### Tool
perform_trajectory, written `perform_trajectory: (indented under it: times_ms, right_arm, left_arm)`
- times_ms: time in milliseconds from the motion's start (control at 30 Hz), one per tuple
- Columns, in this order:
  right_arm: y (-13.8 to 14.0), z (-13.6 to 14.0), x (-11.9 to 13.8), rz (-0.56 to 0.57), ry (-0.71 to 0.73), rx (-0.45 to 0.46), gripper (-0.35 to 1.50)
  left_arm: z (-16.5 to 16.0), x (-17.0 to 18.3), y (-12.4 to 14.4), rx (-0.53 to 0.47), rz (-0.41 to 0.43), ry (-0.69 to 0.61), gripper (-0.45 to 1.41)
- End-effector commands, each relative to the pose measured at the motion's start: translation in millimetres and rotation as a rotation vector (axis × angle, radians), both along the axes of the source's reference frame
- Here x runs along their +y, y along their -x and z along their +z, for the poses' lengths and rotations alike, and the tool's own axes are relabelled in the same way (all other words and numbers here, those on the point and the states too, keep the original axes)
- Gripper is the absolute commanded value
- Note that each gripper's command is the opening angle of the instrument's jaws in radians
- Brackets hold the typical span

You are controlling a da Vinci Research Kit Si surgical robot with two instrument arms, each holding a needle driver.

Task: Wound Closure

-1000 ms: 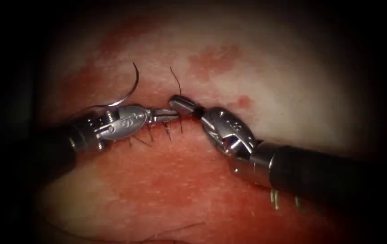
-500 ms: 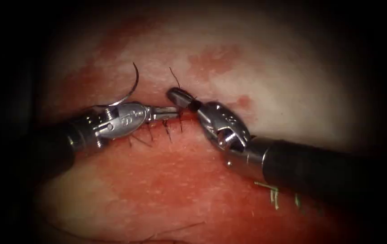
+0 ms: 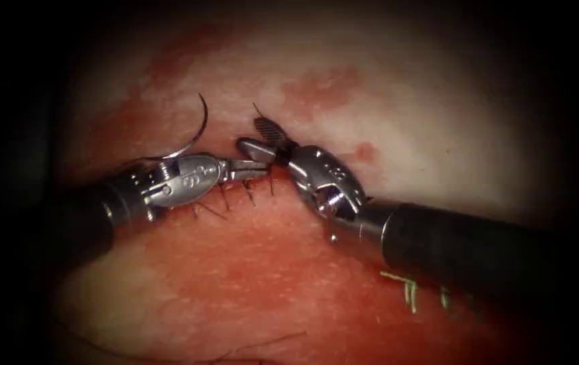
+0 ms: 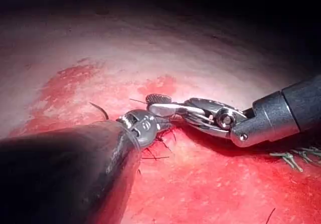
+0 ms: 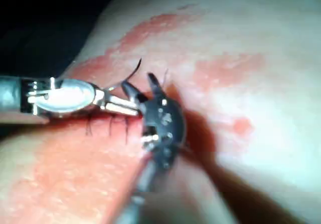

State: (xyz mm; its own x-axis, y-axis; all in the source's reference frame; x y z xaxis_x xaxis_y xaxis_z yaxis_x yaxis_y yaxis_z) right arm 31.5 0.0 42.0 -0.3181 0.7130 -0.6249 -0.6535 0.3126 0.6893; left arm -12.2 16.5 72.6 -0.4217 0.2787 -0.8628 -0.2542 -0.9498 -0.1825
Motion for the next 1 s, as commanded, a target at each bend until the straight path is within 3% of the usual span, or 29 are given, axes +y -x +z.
perform_trajectory:
  times_ms: [33,167,533,800,1000]
  right_arm:
    - [-0.7,0.4,0.1,0.007,0.000,-0.002,0.79]
    - [-0.7,0.6,0.3,0.039,-0.006,-0.019,0.63]
    - [-0.6,1.1,0.4,0.151,-0.044,-0.045,0.66]
    - [-0.9,2.5,0.8,0.224,-0.097,0.012,0.74]
    - [-0.9,3.2,0.2,0.255,-0.089,-0.007,0.76]
  left_arm:
    - [0.4,0.4,0.5,-0.001,0.001,0.002,-0.45]
    - [0.4,0.4,0.5,0.000,0.000,0.002,-0.45]
    - [0.1,1.5,1.7,0.001,-0.012,-0.012,-0.45]
    - [0.1,1.6,2.1,0.004,-0.013,-0.014,-0.45]
    - [0.2,1.8,2.2,0.012,-0.006,-0.019,-0.45]
